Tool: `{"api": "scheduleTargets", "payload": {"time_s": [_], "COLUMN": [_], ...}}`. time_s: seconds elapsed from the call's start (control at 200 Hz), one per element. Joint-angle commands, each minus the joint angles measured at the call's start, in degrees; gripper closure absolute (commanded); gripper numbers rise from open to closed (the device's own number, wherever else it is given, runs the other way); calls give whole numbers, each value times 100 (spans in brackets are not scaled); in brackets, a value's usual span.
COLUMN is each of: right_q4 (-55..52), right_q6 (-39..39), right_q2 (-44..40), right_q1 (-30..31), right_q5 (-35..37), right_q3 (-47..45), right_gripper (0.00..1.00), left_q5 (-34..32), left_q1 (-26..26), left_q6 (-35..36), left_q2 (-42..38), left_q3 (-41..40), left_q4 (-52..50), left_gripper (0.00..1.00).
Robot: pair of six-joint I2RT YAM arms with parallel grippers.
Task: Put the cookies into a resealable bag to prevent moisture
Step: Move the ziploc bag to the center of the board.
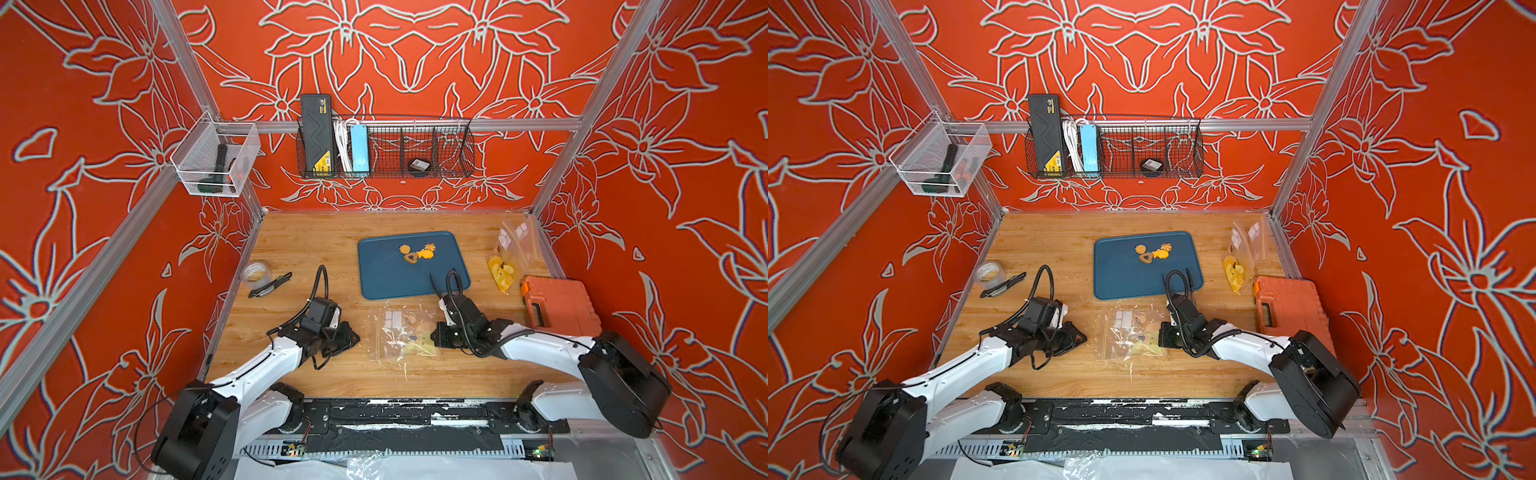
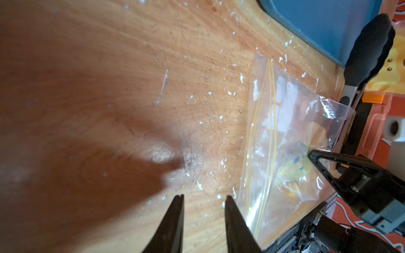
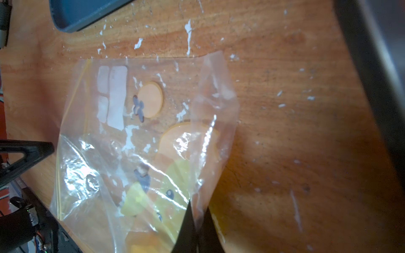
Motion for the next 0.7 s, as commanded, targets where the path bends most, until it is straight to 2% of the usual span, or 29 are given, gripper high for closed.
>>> {"api": "scheduleTargets", "payload": {"time_s": [0.0, 0.295, 0.696], "right_q4": [-33, -2, 64], "right_q6": [-6, 24, 142], "right_q2": [55, 94, 253], "right_q1": [-44, -39, -39], "right_q5": [-28, -37, -34], "right_q3": [-3, 16, -10], "right_gripper": [96, 96, 98], "left_q5": [160, 107, 586], "left_q1": [-260, -526, -554], "left_q6": [-29, -135, -379], "left_q2": [241, 724, 812], "left_q3": [-42, -68, -200], "left_q4": [521, 969, 1652], "left_gripper": [75, 77, 60]}}
